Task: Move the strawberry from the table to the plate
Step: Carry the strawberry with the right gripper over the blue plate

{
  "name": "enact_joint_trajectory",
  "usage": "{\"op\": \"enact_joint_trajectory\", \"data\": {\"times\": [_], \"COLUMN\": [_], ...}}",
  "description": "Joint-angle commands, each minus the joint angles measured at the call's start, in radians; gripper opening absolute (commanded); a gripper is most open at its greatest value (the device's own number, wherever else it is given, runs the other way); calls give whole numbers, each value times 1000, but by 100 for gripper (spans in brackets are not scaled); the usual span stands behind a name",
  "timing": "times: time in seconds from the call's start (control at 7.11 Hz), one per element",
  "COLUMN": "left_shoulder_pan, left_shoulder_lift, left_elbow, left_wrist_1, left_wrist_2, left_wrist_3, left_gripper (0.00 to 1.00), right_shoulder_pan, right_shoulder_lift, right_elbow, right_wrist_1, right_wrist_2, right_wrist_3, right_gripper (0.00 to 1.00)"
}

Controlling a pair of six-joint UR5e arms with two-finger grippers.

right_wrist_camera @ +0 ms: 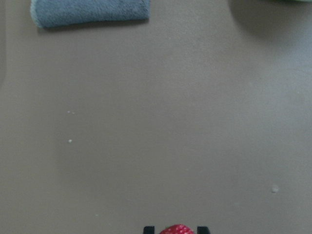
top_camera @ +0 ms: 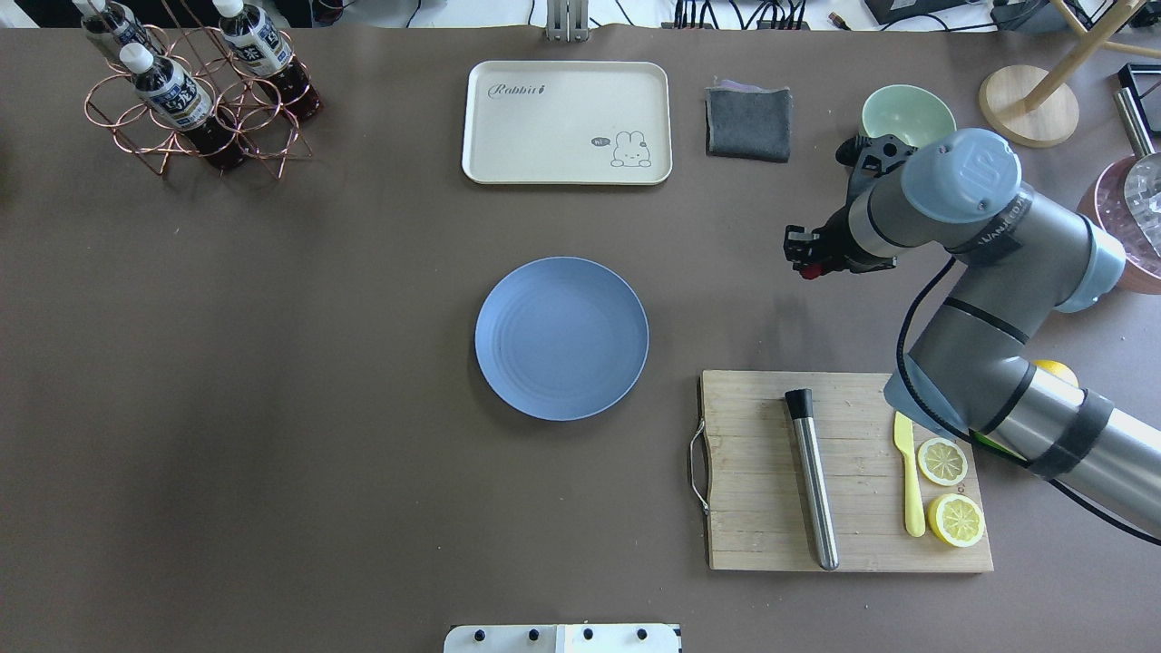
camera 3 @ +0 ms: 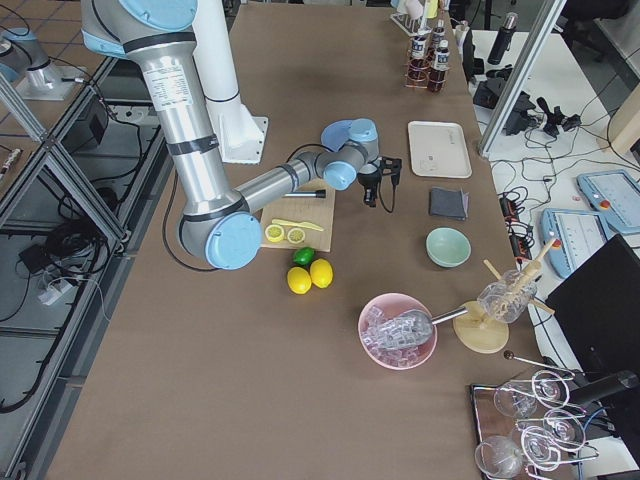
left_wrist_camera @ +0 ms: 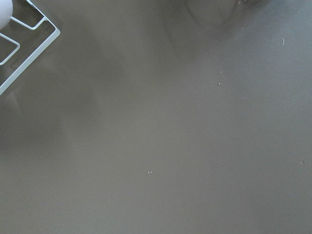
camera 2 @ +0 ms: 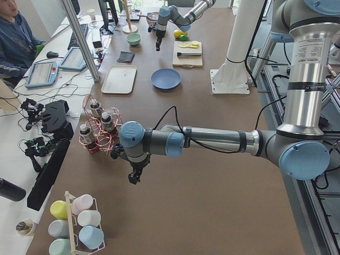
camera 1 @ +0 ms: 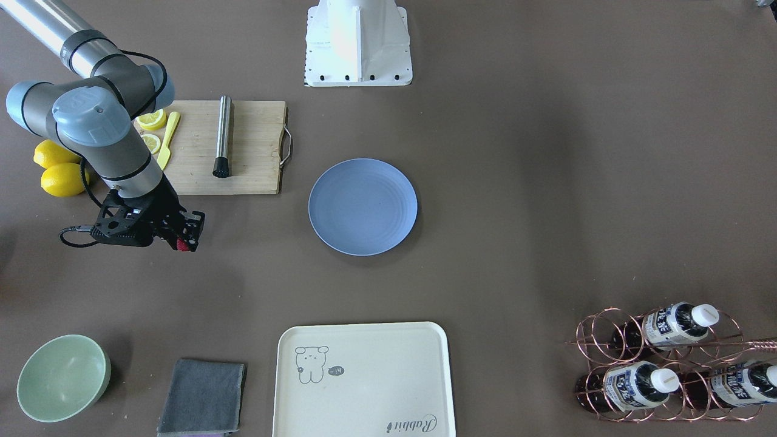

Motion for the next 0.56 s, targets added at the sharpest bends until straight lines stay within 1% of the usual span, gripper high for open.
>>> {"op": "enact_joint_trajectory", "data": {"times": [0.0, 0.14, 0.28, 0.42], "left_shoulder_pan": [-1, -2, -10, -15], "left_shoulder_lift": [1, 10, 10, 10], "left_elbow": [9, -1, -1, -4], "left_wrist_1": [11, 4, 4, 4], "left_wrist_2": [4, 3, 1, -2], "left_wrist_3": [-6, -2, -2, 0], "left_gripper": [98, 98, 98, 98], "right_shoulder_pan": [-40, -92, -157, -201], "right_shoulder_lift": [154, 206, 283, 384], "right_elbow": [4, -6, -44, -143], "right_wrist_1": [-144, -173, -213, -218], "right_wrist_2": [-10, -63, -152, -188], "right_wrist_3": [199, 294, 383, 466], "right_gripper": [0, 0, 0, 0]}}
